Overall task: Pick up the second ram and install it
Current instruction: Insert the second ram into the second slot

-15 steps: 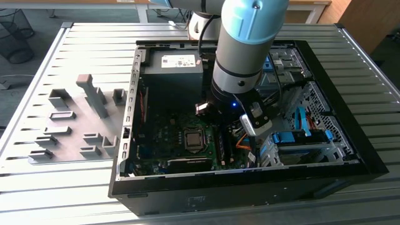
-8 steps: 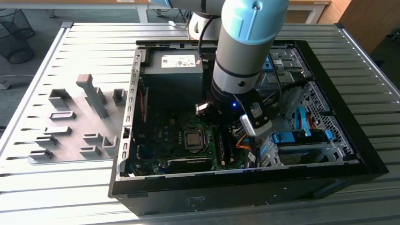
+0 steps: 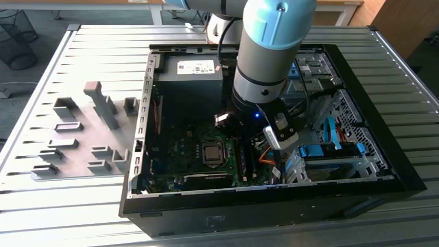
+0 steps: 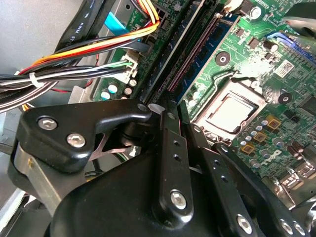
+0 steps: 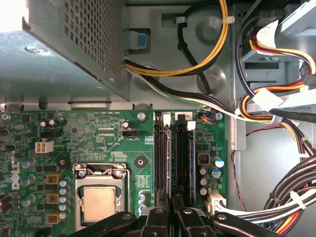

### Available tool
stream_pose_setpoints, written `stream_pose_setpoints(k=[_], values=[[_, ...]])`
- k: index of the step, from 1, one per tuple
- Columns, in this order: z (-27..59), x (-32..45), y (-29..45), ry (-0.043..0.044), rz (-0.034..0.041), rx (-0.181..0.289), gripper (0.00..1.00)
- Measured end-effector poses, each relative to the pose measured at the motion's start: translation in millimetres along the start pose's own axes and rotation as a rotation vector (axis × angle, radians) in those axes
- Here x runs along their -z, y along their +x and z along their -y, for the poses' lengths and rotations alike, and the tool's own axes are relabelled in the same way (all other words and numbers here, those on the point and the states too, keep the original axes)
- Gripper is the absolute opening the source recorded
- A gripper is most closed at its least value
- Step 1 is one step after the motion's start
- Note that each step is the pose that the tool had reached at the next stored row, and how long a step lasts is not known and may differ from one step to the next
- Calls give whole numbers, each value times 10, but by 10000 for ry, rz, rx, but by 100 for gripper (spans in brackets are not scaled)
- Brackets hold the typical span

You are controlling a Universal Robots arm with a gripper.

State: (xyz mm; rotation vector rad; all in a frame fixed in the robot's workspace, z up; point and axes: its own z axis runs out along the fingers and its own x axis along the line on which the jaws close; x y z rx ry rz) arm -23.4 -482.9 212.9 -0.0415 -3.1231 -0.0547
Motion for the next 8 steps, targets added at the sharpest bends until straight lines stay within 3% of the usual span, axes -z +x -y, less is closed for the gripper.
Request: stream_pose_setpoints(k=[8], values=[[0, -12, -4, 0, 0, -7, 14]])
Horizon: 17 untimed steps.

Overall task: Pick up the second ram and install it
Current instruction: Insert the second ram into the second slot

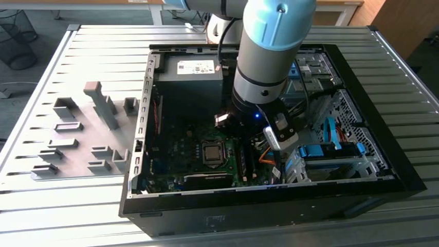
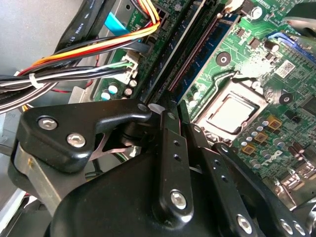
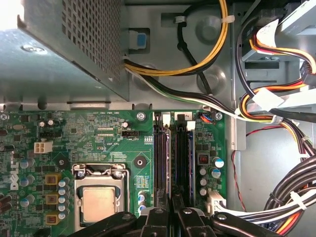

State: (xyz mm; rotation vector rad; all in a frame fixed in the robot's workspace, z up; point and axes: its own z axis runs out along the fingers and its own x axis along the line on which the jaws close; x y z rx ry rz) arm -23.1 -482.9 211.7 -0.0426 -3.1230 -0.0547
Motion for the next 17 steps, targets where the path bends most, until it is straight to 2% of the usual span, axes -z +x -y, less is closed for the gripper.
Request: stream_pose_setpoints(k=[17], values=[[-1, 21, 0, 18, 1, 0, 14]])
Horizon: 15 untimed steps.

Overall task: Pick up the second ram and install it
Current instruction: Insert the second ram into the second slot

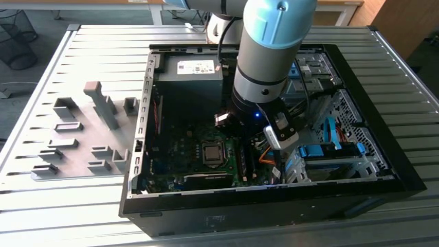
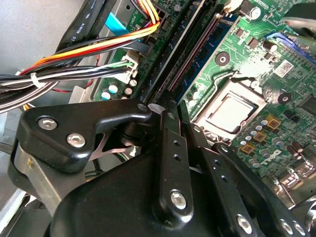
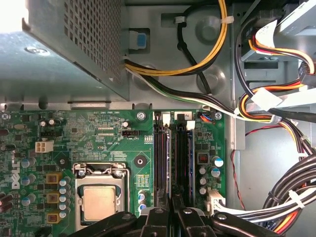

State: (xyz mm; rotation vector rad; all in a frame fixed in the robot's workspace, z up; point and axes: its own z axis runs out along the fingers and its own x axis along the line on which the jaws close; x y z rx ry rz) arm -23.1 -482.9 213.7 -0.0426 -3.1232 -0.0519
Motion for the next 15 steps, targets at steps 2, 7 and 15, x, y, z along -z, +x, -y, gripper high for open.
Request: stream_pose_setpoints(k=[2, 7, 15], values=[[0, 0, 0, 1, 0, 2, 14], [0, -5, 0, 3, -2, 39, 14], [1, -13, 0, 2, -3, 72, 14]])
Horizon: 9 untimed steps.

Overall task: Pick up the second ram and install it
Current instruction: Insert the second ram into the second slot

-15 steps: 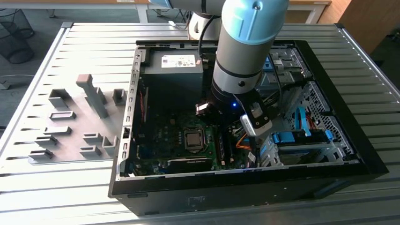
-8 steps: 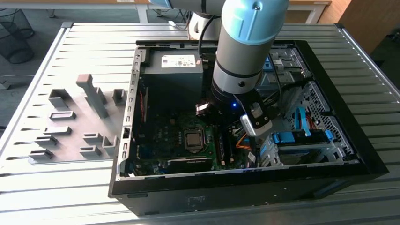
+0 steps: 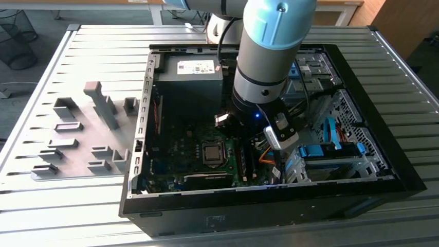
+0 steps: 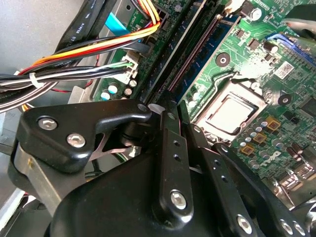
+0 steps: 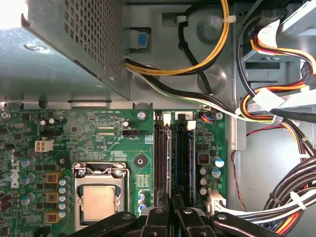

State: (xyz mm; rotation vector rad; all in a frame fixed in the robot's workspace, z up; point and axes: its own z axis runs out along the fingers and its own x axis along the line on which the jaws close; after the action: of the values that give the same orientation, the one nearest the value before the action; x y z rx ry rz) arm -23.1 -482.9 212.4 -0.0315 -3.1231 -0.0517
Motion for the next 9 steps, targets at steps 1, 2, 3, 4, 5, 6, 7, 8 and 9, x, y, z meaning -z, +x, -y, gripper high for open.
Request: stream_pose_setpoints(k=[1, 2, 3, 4, 5, 6, 7, 8, 9], values=[[0, 0, 0, 1, 0, -5, 14], [1, 0, 0, -1, 0, -16, 14], [2, 0, -2, -1, 0, -30, 14], [3, 0, -6, -1, -1, -43, 14], [5, 1, -11, -1, -2, -55, 14], [6, 1, -14, -2, -3, -70, 14], [7, 1, -15, -1, -2, -86, 14], [8, 1, -15, -2, -2, -99, 14], [8, 1, -15, -2, -2, -102, 14]])
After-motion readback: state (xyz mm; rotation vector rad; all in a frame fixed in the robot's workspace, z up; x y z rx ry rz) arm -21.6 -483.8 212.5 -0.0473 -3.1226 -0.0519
